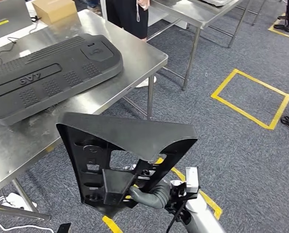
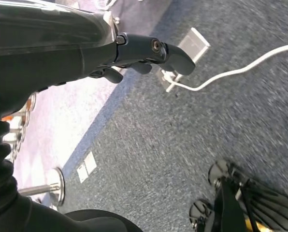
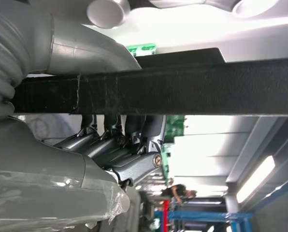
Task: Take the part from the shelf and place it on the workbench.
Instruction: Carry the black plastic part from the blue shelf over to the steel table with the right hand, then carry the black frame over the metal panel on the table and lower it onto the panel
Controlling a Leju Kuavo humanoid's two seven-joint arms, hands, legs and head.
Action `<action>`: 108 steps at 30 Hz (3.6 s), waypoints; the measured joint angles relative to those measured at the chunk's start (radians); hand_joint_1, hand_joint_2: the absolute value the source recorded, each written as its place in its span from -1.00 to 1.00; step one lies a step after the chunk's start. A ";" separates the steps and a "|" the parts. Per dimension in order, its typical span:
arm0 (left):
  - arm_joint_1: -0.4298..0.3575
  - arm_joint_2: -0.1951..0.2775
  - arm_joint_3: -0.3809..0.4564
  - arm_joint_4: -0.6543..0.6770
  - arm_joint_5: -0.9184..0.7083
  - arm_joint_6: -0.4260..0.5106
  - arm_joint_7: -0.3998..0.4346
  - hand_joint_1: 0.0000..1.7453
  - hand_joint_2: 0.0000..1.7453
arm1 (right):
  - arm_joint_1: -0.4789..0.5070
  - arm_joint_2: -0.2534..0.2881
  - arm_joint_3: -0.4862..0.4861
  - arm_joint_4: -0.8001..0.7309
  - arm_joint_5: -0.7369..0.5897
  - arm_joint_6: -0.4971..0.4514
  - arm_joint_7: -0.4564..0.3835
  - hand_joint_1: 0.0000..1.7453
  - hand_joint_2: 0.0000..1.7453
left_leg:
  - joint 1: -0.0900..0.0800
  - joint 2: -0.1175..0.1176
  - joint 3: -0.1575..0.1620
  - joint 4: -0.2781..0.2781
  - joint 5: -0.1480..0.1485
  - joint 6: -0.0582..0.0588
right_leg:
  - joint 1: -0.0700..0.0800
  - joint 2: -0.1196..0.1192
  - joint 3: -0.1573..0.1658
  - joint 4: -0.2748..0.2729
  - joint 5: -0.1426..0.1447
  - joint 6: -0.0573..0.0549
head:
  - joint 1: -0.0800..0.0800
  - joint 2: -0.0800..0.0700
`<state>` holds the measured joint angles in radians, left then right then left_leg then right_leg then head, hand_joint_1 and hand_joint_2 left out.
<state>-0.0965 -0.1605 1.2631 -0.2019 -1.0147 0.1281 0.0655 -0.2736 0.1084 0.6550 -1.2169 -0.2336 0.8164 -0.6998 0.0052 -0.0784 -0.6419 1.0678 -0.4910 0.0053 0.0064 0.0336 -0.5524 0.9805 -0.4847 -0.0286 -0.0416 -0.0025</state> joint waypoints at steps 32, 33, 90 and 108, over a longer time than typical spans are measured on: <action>-0.002 0.001 0.000 0.000 -0.001 -0.003 -0.010 -1.00 1.00 | 0.020 -0.006 -0.005 -0.019 -0.004 0.010 0.000 1.00 1.00 | 0.007 0.045 -0.032 0.085 -0.055 -0.016 | -0.014 -0.013 -0.009 0.009 -0.002 0.008 | -0.006 0.000; -0.004 0.001 0.000 0.000 -0.001 -0.004 -0.014 -1.00 1.00 | 0.022 -0.006 -0.005 -0.017 -0.008 0.011 0.000 1.00 1.00 | 0.009 0.057 -0.061 0.152 -0.087 -0.022 | -0.014 -0.024 -0.009 0.009 -0.002 0.008 | -0.007 0.000; -0.001 -0.004 -0.003 0.001 -0.013 -0.007 -0.037 -1.00 1.00 | 0.035 -0.018 -0.005 -0.014 -0.031 0.011 0.000 1.00 1.00 | 0.009 0.067 0.105 -0.046 -0.059 0.002 | 0.012 -0.032 -0.069 0.033 0.026 -0.002 | -0.013 0.000; 0.002 -0.001 -0.003 0.002 -0.016 -0.002 -0.036 -1.00 1.00 | 0.038 -0.014 -0.005 -0.019 -0.034 0.011 0.000 1.00 1.00 | 0.018 0.068 0.037 -0.015 -0.003 0.014 | -0.015 -0.032 -0.009 0.146 -0.124 0.056 | -0.012 0.000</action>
<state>-0.0941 -0.1617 1.2596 -0.1995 -1.0307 0.1261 0.0298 -0.2356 0.0941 0.6500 -1.2357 -0.2679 0.8278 -0.7000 0.0228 -0.0100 -0.6046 1.0531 -0.4940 0.0198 -0.0082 0.0015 -0.5609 1.1267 -0.6089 0.0269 -0.0538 -0.0027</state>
